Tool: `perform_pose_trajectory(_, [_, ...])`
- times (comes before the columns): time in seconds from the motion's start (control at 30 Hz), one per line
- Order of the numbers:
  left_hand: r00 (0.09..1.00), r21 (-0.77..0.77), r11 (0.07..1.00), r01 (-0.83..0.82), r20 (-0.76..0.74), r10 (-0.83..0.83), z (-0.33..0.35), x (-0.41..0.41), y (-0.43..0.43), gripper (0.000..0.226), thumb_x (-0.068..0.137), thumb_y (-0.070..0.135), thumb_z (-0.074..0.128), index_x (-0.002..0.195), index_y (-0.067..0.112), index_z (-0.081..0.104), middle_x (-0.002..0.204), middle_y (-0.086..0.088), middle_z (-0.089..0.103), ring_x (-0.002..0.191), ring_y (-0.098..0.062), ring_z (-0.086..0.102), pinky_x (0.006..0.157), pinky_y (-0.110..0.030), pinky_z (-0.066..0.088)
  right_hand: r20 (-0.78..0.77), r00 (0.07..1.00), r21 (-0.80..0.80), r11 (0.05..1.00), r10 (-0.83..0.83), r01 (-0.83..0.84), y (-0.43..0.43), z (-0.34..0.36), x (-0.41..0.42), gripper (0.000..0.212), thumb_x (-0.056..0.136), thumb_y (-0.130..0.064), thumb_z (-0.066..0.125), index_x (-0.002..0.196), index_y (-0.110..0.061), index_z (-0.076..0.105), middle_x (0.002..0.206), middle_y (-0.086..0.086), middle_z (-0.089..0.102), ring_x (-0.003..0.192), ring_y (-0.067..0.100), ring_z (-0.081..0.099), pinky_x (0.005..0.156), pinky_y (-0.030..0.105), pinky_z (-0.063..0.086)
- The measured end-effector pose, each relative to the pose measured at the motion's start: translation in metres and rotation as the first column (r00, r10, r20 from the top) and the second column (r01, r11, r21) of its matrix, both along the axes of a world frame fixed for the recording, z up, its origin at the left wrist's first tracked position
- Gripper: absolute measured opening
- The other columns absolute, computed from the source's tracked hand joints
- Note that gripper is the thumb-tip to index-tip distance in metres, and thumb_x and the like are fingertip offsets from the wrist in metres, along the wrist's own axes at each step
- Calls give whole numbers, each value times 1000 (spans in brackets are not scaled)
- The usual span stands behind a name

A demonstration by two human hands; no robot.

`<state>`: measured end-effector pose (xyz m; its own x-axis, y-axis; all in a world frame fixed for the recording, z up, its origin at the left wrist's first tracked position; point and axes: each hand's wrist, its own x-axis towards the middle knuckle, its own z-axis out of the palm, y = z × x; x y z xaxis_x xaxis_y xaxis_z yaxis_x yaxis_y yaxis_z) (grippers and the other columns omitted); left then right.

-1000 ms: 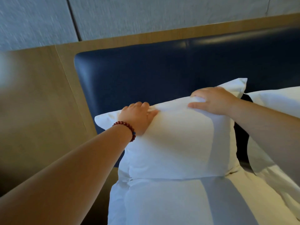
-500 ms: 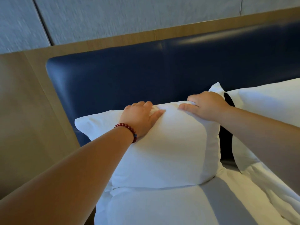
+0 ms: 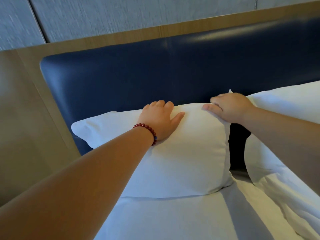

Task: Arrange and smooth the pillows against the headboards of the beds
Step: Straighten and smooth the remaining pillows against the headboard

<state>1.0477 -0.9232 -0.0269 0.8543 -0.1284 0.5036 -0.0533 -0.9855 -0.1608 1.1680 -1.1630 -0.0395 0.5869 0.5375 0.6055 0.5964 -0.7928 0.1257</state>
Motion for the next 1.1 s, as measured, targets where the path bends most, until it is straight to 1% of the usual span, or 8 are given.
perform_pose_trajectory(0.2, [999,16,1000,-14,41,13,-7,-4,9,49,95,59,18,101,21,49,93,3,49,90,-21,50,85,-36,42,157,972,64,984,-174,166,-23,16,12,73,81,-73,5,59,-14,42,56,5,47,56,30,51,50,30,31])
perform_pose_trajectory(0.37, [998,21,998,-65,27,64,-3,-7,8,54,95,58,16,110,20,53,99,1,55,94,-21,52,86,-37,42,227,959,378,923,-168,72,-26,8,0,59,98,-58,25,65,-12,43,61,7,44,58,29,44,52,39,36])
perform_pose_trajectory(0.53, [995,14,1000,8,102,-10,10,-11,-40,58,97,55,21,142,24,39,142,1,46,130,-23,40,111,-41,28,-75,995,800,593,-61,96,-36,-16,-36,42,100,-44,42,72,-13,48,74,1,52,65,15,45,56,27,32])
perform_pose_trajectory(0.67, [982,140,972,189,-7,-189,4,-4,-102,65,96,62,22,150,27,24,158,1,25,145,-24,20,118,-44,14,-425,905,784,504,13,361,-38,-53,-41,61,98,-55,37,85,-4,68,85,15,67,80,28,62,65,30,45])
perform_pose_trajectory(0.73, [988,254,955,150,-74,-136,-10,6,-105,68,95,64,19,151,26,19,161,-2,17,148,-27,12,120,-48,11,-557,806,794,412,199,447,-36,-70,-35,63,94,-62,40,98,-5,67,104,17,67,98,31,62,86,41,50])
perform_pose_trajectory(0.9, [995,291,951,104,-19,-103,-33,14,-82,69,94,63,13,153,27,6,163,2,2,149,-23,0,120,-47,5,-332,595,893,41,732,448,-24,-99,-23,58,91,-54,56,139,-24,47,132,-11,53,125,14,46,105,34,37])
perform_pose_trajectory(1.0, [995,305,947,99,-6,-102,-35,15,-82,69,94,62,13,153,27,9,162,1,6,149,-24,3,120,-46,6,-261,572,891,-34,777,452,-22,-96,-21,37,95,-38,59,129,-25,53,116,-13,60,111,11,53,96,30,41])
perform_pose_trajectory(1.1, [995,305,948,94,-2,-99,-37,16,-82,69,94,62,15,153,27,11,162,1,8,148,-24,5,120,-46,6,-336,607,882,15,721,471,-21,-96,-18,13,91,-27,67,103,-22,64,105,-7,67,103,15,60,88,30,47])
